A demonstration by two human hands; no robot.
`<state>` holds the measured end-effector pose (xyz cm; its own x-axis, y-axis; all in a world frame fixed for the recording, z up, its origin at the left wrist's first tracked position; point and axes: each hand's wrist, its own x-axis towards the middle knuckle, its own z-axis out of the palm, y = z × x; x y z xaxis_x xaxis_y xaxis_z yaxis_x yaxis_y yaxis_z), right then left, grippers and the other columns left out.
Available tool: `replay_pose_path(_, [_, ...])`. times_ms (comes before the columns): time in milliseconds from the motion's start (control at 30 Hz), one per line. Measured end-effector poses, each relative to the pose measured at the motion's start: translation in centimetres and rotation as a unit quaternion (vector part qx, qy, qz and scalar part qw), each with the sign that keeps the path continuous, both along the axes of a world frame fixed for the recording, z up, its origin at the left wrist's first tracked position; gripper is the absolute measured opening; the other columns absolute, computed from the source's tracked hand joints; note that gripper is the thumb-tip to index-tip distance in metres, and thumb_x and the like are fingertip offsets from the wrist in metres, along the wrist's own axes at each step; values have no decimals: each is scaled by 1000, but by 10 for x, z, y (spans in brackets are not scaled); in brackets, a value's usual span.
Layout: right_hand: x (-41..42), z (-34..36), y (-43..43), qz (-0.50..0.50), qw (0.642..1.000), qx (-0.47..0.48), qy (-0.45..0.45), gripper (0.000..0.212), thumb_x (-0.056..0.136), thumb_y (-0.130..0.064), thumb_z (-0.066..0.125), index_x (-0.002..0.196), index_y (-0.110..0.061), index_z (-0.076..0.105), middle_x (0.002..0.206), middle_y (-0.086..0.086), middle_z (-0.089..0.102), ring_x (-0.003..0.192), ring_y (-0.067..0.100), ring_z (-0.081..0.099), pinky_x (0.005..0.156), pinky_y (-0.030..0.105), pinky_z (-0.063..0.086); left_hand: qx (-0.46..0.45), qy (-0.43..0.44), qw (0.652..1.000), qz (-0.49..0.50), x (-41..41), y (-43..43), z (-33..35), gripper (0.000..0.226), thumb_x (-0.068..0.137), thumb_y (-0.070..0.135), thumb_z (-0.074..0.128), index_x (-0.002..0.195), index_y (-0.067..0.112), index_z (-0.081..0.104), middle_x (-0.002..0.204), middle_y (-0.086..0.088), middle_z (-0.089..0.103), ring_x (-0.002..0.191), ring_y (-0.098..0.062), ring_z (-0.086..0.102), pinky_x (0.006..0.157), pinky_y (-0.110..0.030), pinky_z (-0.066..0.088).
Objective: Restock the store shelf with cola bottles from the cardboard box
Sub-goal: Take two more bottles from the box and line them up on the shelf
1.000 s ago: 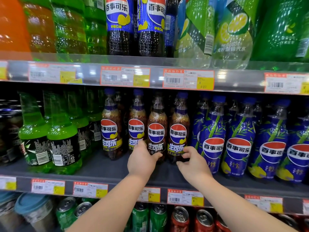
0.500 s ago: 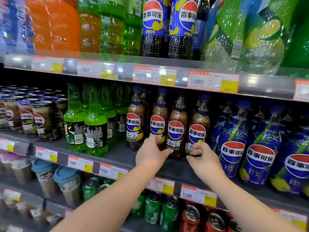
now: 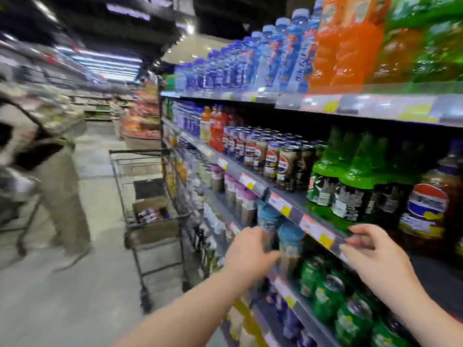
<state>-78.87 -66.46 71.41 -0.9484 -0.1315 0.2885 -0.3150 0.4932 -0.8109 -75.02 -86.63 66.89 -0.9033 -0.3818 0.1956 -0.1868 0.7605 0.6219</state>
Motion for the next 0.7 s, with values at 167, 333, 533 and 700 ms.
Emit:
replay_pose_path(167, [-8, -24, -97, 106, 992, -6, -63, 28, 78, 6, 66, 96, -12, 53, 86, 10, 58, 76, 29, 56, 59, 1, 41, 6, -78, 989, 127, 49, -94, -21, 36, 73, 52, 63, 92, 25, 48, 114, -5, 55, 110, -27, 54, 85, -36, 45])
replay_pose_path(333, [-17, -49, -194, 176, 979, 18, -104, 32, 72, 9, 70, 89, -16, 58, 85, 19, 58, 50, -13, 55, 58, -2, 39, 24, -128, 973, 190, 83, -190, -45, 41, 70, 54, 64, 90, 25, 43, 116, -5, 52, 111, -26, 50, 93, -38, 45])
replay_pose_path(533, [-24, -70, -324, 199, 968, 85, -126, 42, 55, -1, 85, 87, -15, 63, 77, 11, 64, 53, -14, 56, 63, -3, 37, 56, -144, 962, 225, 99, -309, -67, 35, 73, 49, 63, 94, 28, 44, 119, -1, 49, 114, -20, 48, 92, -33, 40])
replay_pose_path(700, [-31, -83, -431, 224, 956, 139, -127, 33, 73, -15, 74, 99, -19, 55, 92, 6, 62, 85, 23, 60, 79, 29, 38, 35, -172, 958, 228, 91, -405, -81, 39, 73, 49, 65, 100, 26, 49, 118, -2, 52, 110, -21, 51, 93, -33, 43])
